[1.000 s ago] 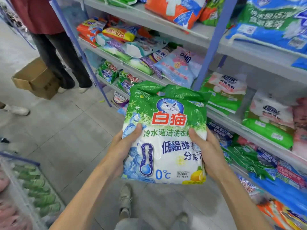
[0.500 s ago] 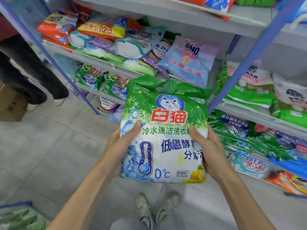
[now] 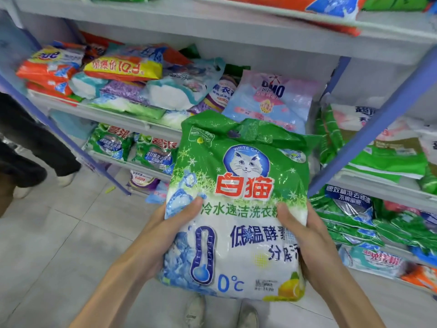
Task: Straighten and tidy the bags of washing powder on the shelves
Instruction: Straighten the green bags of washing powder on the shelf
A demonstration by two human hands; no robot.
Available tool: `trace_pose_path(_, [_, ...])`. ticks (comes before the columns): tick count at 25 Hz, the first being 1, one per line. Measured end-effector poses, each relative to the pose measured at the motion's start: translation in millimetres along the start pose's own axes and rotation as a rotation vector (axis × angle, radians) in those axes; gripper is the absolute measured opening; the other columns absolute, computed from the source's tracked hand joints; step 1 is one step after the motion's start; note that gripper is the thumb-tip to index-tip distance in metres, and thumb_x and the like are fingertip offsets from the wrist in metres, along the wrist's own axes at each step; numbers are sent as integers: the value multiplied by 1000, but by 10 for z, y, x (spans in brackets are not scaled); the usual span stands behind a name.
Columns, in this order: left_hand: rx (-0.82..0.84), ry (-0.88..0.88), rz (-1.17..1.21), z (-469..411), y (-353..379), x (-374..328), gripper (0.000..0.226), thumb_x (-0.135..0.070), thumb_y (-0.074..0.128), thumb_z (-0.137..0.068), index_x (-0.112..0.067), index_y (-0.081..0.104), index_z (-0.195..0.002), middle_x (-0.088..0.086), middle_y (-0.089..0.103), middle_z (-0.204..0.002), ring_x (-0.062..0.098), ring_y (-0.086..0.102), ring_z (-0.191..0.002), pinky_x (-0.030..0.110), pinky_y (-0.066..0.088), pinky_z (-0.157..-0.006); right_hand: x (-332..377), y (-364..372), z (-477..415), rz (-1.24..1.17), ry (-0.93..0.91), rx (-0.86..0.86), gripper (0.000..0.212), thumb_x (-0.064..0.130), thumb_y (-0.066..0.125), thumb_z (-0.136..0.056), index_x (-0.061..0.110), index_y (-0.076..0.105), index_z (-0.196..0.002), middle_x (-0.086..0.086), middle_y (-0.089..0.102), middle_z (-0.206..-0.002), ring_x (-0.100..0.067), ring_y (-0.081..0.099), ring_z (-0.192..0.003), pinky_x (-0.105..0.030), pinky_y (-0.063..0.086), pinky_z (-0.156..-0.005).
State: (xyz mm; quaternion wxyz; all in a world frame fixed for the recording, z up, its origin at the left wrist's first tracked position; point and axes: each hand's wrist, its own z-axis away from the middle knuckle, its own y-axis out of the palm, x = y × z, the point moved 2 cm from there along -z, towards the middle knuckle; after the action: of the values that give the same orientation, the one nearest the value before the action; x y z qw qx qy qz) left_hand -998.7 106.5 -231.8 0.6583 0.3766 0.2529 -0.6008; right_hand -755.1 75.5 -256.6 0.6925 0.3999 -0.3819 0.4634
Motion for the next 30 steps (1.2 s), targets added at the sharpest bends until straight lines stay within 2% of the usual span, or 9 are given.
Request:
trace_pose_path(4, [-21,49,-89,-353,-141,-232,73,-51,93,-60,-30,65,-124,4,80,-104,29,78,-91,48,59,-86,35,245,-200,21,-85,-68,41,30,68,-86,33,64,-127,8,78,-111,-13,74,-101,-42,55,-93])
trace_pose_path(7, [-17,89,-97,-513,-152,-410,72,-49,87,-59,-29,64,-124,2,80,-101,26,78,-87,46,60,-85,147,381,-345,14,-164,-122,33,21,64,-92,26,66,-125,9,79,-105,-7,75,-94,-26,60,-80])
trace_pose_path(12, [44,249,-123,-824,-40,-1052,63,-45,86,-65,-25,68,-122,3,80,-103,26,78,-92,49,58,-91,627,524,-725,-9,-268,-105,25,25,62,-95,30,68,-119,10,79,-104,-10,76,-94,-29,58,-74])
trace_pose_path(16, [130,350,-131,-1211,113,-1755,35,-32,77,-85,-13,74,-114,9,80,-99,21,78,-80,36,63,-69,1079,679,-1243,-101,-342,70,48,18,68,-82,12,63,-129,-1,78,-106,-20,76,-94,-33,62,-73])
trace_pose_path(18, [135,330,-154,-1450,93,-2055,27,-34,74,-89,-12,75,-104,8,80,-92,20,77,-74,38,64,-66,1296,799,-1567,-105,-339,128,51,11,75,-73,8,67,-123,-5,78,-101,-23,76,-92,-42,61,-83])
trace_pose_path(20, [102,320,-134,-1710,38,-2224,29,-37,77,-87,-13,75,-104,8,80,-93,22,77,-76,44,64,-74,1410,951,-1934,-43,-355,108,46,10,78,-68,9,71,-113,-7,79,-99,-25,76,-91,-48,59,-90])
trace_pose_path(23, [-39,356,-115,-2098,-104,-2242,55,-39,85,-76,-10,71,-121,9,80,-99,27,78,-85,50,63,-80,1303,1171,-2439,125,-448,-24,64,6,84,-73,17,61,-132,-2,76,-114,-19,74,-103,-44,59,-94])
trace_pose_path(27, [-210,702,-294,-2130,-182,-2077,42,-39,82,-82,-21,65,-115,-11,77,-95,2,74,-82,25,60,-82,1009,1173,-2744,181,-455,-78,72,7,82,-81,24,50,-143,7,73,-121,-11,71,-107,-36,58,-95])
trace_pose_path(30, [-333,954,-699,-1846,-174,-1848,65,-59,83,-72,-31,61,-127,-20,57,-135,-18,51,-113,10,38,-101,1060,1103,-2753,124,-477,-145,57,5,75,-88,20,57,-140,2,74,-120,-14,73,-105,-33,60,-91])
